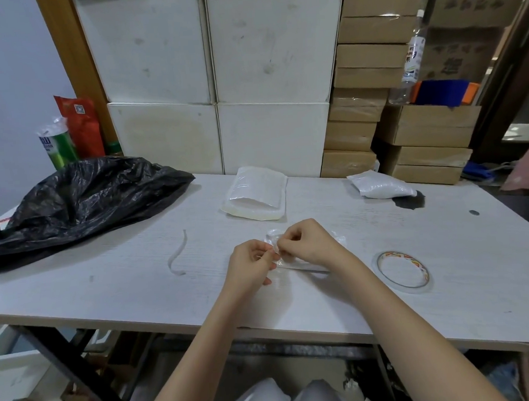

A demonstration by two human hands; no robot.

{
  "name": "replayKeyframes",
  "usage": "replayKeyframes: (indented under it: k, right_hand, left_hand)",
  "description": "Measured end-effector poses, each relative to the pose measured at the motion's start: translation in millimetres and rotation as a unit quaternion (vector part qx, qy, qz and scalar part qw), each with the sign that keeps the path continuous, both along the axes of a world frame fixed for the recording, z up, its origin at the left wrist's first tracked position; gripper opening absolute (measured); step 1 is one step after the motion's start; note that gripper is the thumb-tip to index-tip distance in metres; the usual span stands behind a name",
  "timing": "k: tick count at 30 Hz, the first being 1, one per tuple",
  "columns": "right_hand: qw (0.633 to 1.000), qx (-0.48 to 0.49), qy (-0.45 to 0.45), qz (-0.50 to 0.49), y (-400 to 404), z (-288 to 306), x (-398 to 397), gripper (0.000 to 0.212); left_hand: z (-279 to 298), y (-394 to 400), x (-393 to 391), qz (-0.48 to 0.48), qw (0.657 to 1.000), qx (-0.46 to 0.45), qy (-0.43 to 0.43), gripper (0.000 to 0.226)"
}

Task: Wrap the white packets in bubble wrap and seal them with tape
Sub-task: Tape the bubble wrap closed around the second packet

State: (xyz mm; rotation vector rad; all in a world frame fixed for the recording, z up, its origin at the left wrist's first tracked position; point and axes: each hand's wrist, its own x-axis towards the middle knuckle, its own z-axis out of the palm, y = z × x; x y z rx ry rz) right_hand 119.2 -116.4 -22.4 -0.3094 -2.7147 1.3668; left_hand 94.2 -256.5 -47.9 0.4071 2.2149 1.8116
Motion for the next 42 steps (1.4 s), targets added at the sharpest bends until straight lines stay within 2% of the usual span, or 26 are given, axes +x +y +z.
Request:
replayKeyframes:
  k: [10, 19, 22, 28, 38, 42]
  right_hand:
    - [0.995, 0.044, -0.053, 0.066, 4, 11, -1, 0.022]
    - [0.998, 0.010, -0.006, 0.069, 9, -3, 2, 0.019]
    - [0.997, 0.008, 0.014, 0.071, 7, -5, 2, 0.018]
    - [0.998, -0.004, 0.035, 0.057, 4, -9, 0, 0.017]
    - [0.996, 0.051, 0.011, 0.068, -3, -7, 1, 0.019]
    - [0.996, 0.053, 0.028, 0.071, -3, -8, 4, 0.015]
  left_hand:
    - [-4, -4, -3, -0.002, 1.000, -0.002, 0.015, 0.012]
    - [2, -3, -2, 0.025, 0.997, 0.034, -0.065, 0.020]
    - [3, -3, -4, 0.009, 0.998, 0.017, -0.053, 0.010]
    - [5, -4, -8, 0.007, 0.999, -0.014, -0.033, 0.011]
    - [4, -4, -9, 0.010, 0.999, -0.029, -0.016, 0.010]
    - [5, -4, -9, -0.013, 0.996, -0.082, 0.016, 0.009]
